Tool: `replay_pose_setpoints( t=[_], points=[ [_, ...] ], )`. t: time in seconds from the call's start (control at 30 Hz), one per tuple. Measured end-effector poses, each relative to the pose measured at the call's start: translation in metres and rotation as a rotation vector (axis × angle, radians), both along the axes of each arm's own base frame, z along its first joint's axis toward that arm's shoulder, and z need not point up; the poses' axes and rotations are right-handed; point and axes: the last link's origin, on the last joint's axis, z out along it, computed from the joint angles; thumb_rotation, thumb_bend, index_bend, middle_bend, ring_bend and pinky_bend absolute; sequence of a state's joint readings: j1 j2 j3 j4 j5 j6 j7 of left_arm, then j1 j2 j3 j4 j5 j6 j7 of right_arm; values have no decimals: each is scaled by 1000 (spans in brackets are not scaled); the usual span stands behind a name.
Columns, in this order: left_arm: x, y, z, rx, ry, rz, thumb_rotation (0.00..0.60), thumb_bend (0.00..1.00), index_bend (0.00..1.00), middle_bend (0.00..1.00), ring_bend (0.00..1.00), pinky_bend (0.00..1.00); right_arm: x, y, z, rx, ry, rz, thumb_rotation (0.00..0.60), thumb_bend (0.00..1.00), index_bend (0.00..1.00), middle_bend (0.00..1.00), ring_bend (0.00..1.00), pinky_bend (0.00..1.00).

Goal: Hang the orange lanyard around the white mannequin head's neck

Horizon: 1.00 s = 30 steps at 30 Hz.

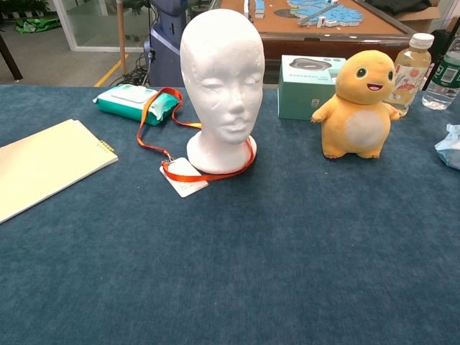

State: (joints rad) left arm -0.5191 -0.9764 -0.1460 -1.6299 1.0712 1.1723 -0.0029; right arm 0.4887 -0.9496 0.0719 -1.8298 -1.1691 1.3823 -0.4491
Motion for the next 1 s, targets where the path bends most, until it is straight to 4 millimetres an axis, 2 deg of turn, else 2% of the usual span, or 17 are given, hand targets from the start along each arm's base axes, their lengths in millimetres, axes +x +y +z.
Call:
replay_pose_setpoints(
  t=[0.2,0.37,1.0],
  points=[
    [-18,-24,-4,-10,-4,-26,600,33,74,0,0,0,-30,20,2,-2,-20,-24,600,0,223,240,17,58],
    [-31,-48,-9,-10,9,-32,600,32,78,0,0,0,-45,33,-1,5,-54,-40,600,0,250,247,29,75],
    [-43,-131,-31,10,1,47,600,32,78,0,0,0,-82,89,-12,-25,-146,-115,600,0,329,282,57,99]
  ],
)
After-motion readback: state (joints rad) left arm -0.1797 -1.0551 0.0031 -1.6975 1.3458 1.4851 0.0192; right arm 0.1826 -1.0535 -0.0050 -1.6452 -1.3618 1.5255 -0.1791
